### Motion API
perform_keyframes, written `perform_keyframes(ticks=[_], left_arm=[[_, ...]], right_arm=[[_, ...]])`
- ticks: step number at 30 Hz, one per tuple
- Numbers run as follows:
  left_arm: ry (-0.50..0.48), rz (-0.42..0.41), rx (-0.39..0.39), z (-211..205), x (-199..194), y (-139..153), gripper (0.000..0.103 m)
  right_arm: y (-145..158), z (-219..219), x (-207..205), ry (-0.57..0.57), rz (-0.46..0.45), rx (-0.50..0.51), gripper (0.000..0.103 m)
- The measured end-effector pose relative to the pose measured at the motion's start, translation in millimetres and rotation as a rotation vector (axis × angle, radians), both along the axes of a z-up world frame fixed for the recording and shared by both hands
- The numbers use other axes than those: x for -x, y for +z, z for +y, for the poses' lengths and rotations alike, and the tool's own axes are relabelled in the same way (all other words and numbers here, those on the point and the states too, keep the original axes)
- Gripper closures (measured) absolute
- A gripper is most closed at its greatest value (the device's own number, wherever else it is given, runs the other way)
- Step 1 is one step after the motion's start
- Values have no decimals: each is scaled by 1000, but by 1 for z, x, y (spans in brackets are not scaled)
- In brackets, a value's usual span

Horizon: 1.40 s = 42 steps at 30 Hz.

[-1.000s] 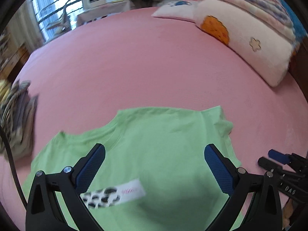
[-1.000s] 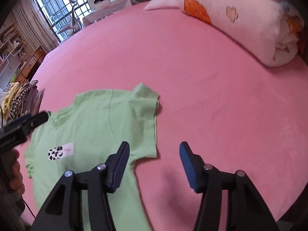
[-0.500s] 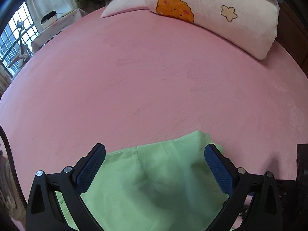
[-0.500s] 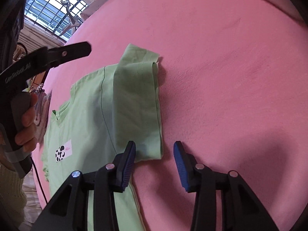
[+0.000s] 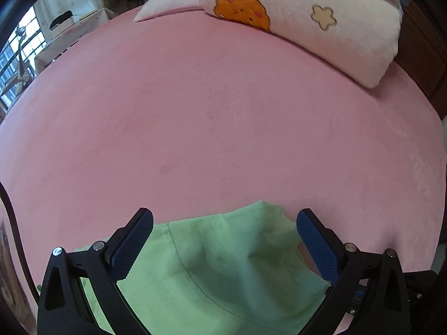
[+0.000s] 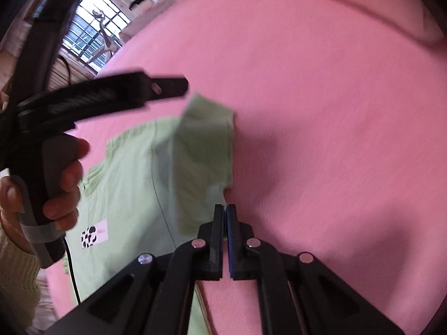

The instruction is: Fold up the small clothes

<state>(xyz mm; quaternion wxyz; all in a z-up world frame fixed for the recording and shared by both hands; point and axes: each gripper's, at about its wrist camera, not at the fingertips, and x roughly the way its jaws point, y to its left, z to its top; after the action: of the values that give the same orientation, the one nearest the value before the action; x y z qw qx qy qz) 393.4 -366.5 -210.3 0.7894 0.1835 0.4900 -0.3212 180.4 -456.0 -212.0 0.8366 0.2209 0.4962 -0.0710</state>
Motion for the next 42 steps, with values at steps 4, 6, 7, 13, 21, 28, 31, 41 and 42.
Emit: perform_keyframes(ticks=[4,6,7,13,21,28,31,41,42], left_arm=[[91,-27,72,36,-6,24,1],[151,-36,99,63,-12,35,1],[178,-39,113,78,-14,39,1],[310,-53,105,172,-23,46,1],[395,22,45,245,-14,9,1],[312,65,124,243,65,-3,1],[258,85,130,224,97,-13,1],[310,167,166,190,132,-40,1],[321,165,165,189,132,-41,1]], right_arm=[[36,37,-14,67,-78,109,102],[51,67,-26,134,-115,162,102],[55,85,-31,175,-128,184,102],[43,207,-43,564,-130,339,102],[11,241,-14,643,-41,390,66],[38,133,-12,366,-29,293,50],[30,91,-12,299,12,234,50],[-18,66,-15,351,93,189,51],[-23,69,-17,366,97,203,56]])
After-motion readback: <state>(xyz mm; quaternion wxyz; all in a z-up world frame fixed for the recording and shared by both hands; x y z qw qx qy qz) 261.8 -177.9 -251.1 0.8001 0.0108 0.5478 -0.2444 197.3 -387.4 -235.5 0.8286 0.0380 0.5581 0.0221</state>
